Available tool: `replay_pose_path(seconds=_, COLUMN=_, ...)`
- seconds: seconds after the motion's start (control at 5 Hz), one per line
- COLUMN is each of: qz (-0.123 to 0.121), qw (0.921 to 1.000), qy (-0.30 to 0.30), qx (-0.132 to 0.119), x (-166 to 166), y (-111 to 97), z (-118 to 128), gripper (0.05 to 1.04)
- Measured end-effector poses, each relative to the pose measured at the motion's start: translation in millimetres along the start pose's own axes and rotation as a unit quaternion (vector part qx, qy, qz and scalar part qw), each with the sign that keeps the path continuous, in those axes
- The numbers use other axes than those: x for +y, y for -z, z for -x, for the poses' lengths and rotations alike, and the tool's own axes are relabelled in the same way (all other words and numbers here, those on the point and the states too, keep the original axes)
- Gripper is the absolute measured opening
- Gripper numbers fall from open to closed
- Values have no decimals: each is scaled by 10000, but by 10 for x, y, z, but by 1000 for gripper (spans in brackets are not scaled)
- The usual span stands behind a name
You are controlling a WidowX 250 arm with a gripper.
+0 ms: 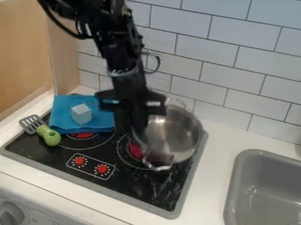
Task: Removing the silverware from the burner and placing it on top of the counter
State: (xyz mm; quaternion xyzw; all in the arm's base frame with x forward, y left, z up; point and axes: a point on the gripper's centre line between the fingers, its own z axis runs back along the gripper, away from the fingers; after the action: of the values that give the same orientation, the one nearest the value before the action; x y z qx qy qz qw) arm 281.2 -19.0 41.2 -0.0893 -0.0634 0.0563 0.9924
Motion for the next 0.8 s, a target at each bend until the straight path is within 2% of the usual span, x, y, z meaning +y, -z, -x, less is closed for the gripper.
replay_pose_path(seconds=0.2, qz=145, qw=9998, qy=115, qx=-120, x=-115, y=-7, z=-205, gripper=64)
replay_pose_path(seconds=0.4, qz=330, qw=9993, qy=149, qx=-134, x=-215, y=69, z=-406, gripper=64)
replay_pose_path(seconds=0.6, qz=401, qw=9982, qy=445, qx=-85, x=-394, y=150, z=-527, gripper=64)
replay_pose_path(seconds=0.8, qz=431, qw=9974, qy=577, qx=54, x=-465, y=262, z=-520, gripper=64)
